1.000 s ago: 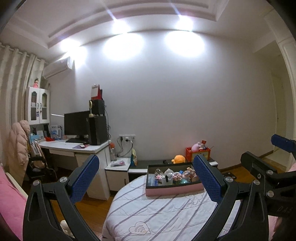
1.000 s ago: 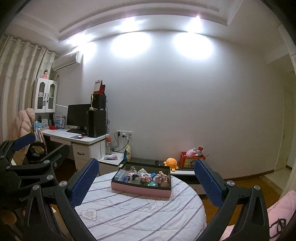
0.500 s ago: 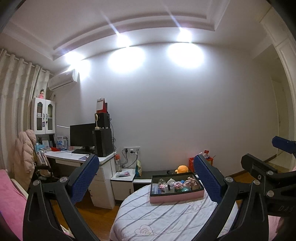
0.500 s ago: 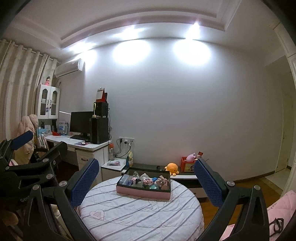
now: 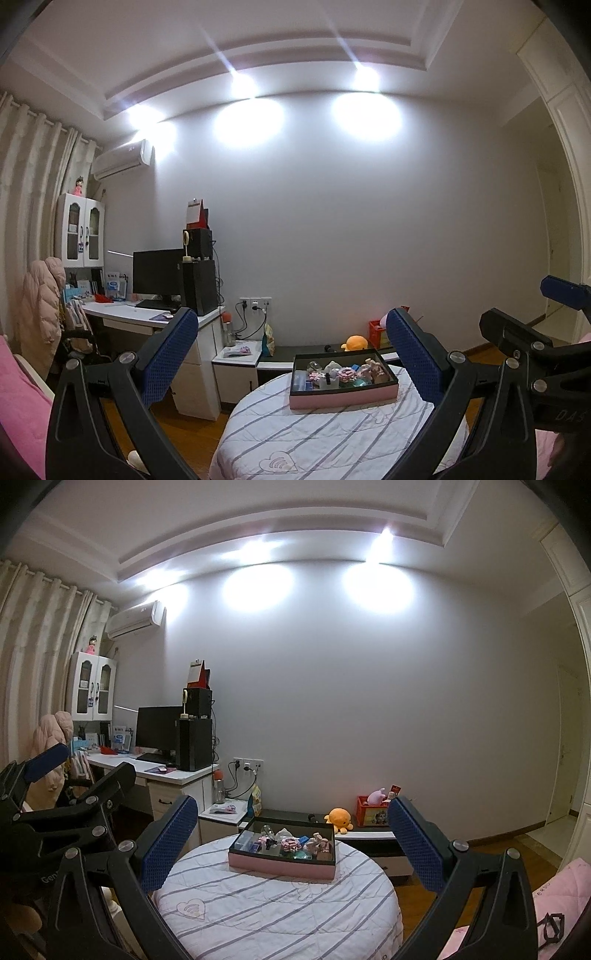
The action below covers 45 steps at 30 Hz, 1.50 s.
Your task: Organize rigid objects
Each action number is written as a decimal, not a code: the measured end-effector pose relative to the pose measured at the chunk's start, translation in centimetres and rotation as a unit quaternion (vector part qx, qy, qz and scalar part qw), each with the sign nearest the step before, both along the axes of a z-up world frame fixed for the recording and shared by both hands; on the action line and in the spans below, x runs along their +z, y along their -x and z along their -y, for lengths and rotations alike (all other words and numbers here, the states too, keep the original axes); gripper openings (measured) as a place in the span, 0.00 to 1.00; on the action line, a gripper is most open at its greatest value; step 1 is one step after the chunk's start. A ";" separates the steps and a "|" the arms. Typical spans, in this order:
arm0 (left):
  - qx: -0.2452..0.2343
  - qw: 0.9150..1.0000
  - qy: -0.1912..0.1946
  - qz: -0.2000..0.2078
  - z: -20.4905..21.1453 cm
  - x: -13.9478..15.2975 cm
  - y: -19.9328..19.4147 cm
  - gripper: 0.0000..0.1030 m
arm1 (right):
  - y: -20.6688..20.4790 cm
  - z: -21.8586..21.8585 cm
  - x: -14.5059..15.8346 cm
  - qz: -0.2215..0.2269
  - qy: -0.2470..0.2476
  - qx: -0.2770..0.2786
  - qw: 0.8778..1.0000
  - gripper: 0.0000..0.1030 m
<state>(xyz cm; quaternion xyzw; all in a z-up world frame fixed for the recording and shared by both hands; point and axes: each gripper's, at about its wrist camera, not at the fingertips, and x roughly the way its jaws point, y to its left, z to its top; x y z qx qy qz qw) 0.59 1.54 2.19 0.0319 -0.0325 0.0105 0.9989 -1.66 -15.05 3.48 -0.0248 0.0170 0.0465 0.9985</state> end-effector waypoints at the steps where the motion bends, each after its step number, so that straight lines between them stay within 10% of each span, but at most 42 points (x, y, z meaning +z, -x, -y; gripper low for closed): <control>1: 0.001 1.000 0.000 0.000 0.0 0.0 0.0 1.00 | 0.0 0.0 0.0 -0.001 -0.001 0.000 1.000 1.00; 45: 0.004 1.000 -0.005 0.001 0.5 0.0 0.4 1.00 | -0.1 0.5 0.2 -0.001 0.000 0.002 1.000 1.00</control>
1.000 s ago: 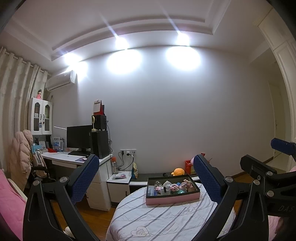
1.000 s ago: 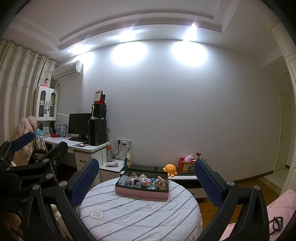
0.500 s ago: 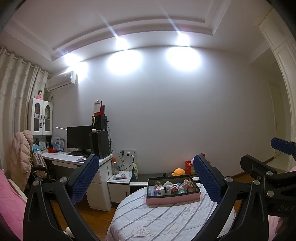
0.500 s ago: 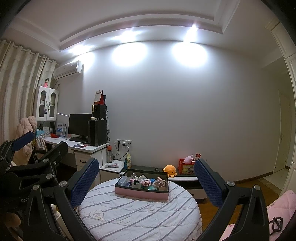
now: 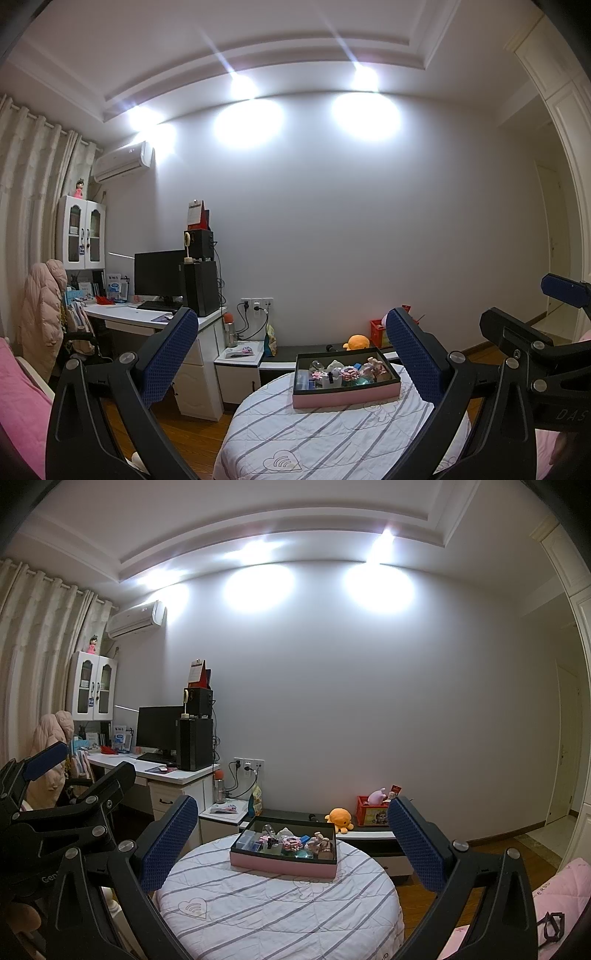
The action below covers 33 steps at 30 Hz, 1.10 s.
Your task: Organize rigid objects
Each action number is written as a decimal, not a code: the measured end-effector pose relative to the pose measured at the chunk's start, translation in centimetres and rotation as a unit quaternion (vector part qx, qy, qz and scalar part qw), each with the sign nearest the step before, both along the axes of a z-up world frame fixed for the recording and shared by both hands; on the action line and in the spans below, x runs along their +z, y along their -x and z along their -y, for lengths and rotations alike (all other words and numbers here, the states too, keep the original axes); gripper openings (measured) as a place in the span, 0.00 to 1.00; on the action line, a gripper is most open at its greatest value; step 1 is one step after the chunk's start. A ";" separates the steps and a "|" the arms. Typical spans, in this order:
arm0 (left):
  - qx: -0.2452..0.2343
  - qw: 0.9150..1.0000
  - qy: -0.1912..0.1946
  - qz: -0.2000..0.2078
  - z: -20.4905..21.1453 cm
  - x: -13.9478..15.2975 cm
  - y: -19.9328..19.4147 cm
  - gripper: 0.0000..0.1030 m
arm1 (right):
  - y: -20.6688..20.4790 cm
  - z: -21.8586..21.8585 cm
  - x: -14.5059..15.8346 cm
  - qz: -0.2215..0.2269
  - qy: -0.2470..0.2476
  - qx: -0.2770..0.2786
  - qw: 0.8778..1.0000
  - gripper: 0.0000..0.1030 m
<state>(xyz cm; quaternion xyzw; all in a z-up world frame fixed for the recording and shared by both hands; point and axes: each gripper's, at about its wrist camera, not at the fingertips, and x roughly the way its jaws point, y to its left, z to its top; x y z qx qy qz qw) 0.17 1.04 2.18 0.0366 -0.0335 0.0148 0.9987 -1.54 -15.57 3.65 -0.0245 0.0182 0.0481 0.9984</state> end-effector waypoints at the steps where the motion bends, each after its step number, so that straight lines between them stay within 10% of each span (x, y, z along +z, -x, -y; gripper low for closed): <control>1: 0.000 1.000 0.000 0.000 0.0 0.0 0.0 1.00 | 0.0 0.0 0.0 0.000 0.000 0.000 1.000 1.00; 33: 0.003 1.000 -0.005 0.005 -0.2 0.4 0.2 1.00 | -0.1 0.1 0.1 0.000 0.001 -0.003 1.000 1.00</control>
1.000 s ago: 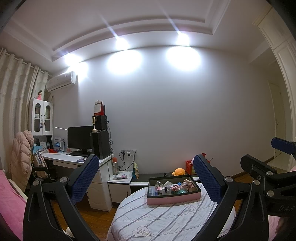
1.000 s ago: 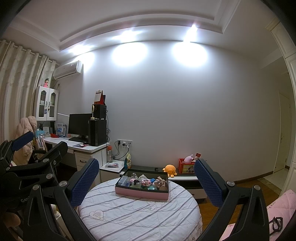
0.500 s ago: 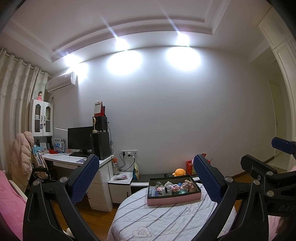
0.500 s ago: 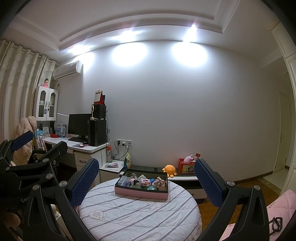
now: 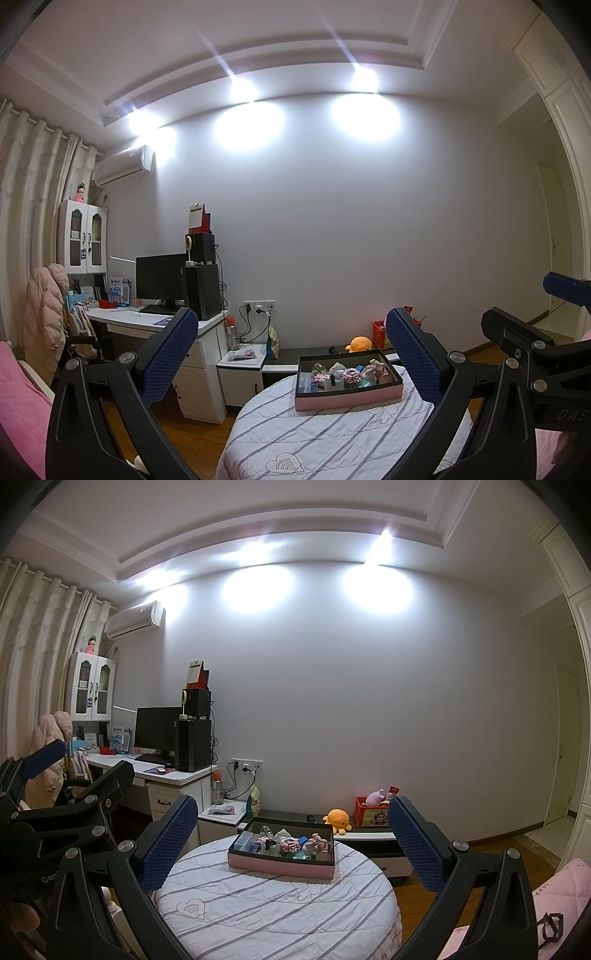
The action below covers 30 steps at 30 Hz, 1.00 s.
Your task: Organize rigid objects
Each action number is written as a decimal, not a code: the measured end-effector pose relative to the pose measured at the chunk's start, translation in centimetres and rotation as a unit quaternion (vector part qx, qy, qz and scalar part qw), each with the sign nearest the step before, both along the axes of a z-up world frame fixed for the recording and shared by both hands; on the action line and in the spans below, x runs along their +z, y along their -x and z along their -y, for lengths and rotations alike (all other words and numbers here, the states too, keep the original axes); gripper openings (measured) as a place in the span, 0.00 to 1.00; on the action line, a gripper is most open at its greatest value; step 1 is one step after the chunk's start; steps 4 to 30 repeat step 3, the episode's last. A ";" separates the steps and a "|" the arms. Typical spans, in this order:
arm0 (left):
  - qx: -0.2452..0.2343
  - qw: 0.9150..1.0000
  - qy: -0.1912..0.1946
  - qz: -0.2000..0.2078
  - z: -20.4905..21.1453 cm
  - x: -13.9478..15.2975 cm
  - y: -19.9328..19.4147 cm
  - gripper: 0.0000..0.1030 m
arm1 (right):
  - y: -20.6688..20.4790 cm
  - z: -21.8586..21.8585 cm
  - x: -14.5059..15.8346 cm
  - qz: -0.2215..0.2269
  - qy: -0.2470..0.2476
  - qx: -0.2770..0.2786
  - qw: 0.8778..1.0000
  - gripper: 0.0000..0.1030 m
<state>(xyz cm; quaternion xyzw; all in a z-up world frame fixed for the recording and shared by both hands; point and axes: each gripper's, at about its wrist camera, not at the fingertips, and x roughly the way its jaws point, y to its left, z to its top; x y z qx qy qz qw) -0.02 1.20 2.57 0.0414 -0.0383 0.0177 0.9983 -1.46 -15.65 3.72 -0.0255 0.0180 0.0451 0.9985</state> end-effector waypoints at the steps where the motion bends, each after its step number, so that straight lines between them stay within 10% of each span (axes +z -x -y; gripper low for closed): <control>1: 0.001 1.000 -0.001 0.000 0.0 0.0 0.0 1.00 | -0.1 0.0 0.0 0.000 0.001 0.000 1.000 1.00; 30: 0.001 1.000 -0.002 0.001 -0.1 0.0 0.0 1.00 | -0.1 0.1 0.1 -0.001 0.000 -0.001 1.000 1.00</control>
